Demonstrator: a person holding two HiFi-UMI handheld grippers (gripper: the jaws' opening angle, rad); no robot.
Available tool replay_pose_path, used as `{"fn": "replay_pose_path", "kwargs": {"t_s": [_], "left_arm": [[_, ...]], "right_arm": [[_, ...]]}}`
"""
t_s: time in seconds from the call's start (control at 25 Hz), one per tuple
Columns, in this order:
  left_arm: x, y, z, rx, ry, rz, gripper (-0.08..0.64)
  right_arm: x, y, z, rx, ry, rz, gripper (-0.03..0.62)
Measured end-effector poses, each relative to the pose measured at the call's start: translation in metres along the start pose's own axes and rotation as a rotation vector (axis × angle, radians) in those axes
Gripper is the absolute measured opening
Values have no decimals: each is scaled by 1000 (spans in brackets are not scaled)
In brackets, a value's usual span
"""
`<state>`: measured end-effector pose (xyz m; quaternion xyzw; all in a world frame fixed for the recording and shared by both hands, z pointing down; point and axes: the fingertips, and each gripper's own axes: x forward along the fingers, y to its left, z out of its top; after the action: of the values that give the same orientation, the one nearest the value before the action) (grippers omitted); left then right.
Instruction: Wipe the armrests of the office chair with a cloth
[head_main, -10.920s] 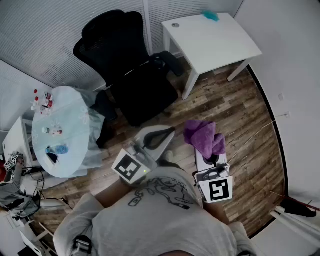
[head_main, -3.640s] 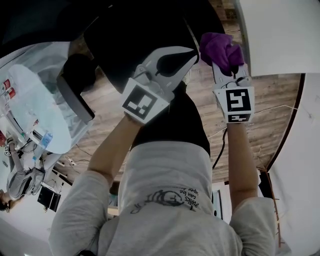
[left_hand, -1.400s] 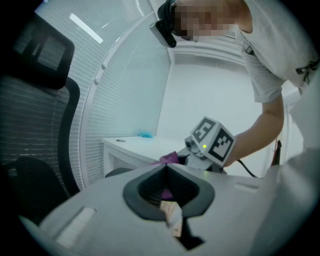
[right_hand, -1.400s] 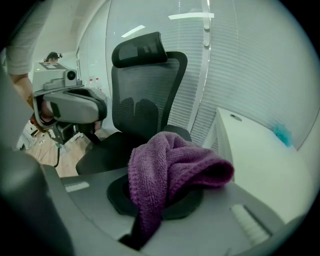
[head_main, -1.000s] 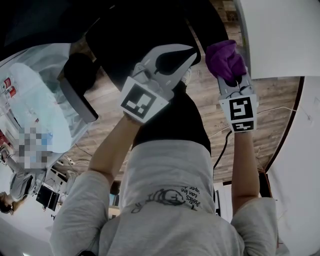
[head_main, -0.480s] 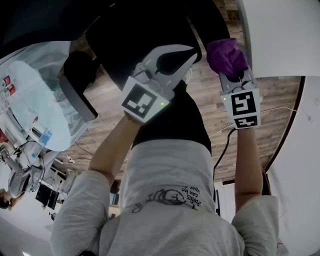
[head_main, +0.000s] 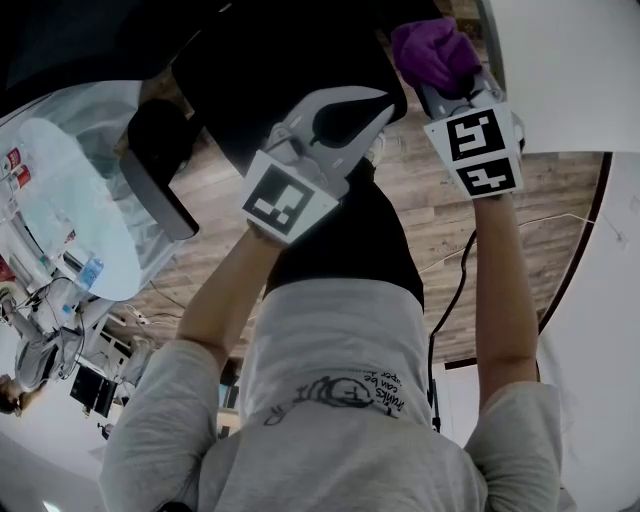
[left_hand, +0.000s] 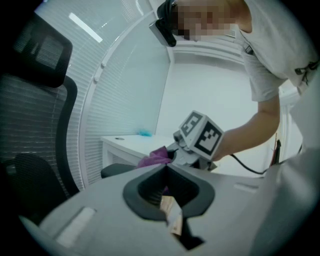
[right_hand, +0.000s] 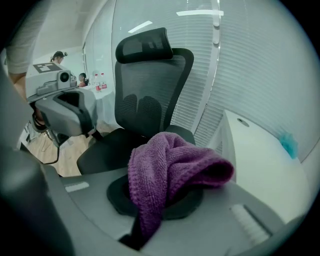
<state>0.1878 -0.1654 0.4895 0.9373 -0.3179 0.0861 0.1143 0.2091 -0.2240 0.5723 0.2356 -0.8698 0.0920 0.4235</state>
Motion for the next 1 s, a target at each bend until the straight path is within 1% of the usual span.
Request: {"fn": "replay_pose_path", "kwargs": {"t_s": [0.16,0.44,0.6,0.76,1.0], "left_arm": [[-6,2,-5,4,12,1,0],[-10,6,-2,-14,3,13,0],[-11,7,-2,-7,7,14,0],[-11,9,-2,-8,2,16,0],[-10,9,-2,-17,2,16,0]], "right_arm": [[24,-11,24,-45,8,11,32],[63,-31,66,-107,22,32,34],[79,-42,86,-97,14,20,32],[85,-46,92,-89,20,18,34],[77,-46,87,-84,-5,-2,32]]}}
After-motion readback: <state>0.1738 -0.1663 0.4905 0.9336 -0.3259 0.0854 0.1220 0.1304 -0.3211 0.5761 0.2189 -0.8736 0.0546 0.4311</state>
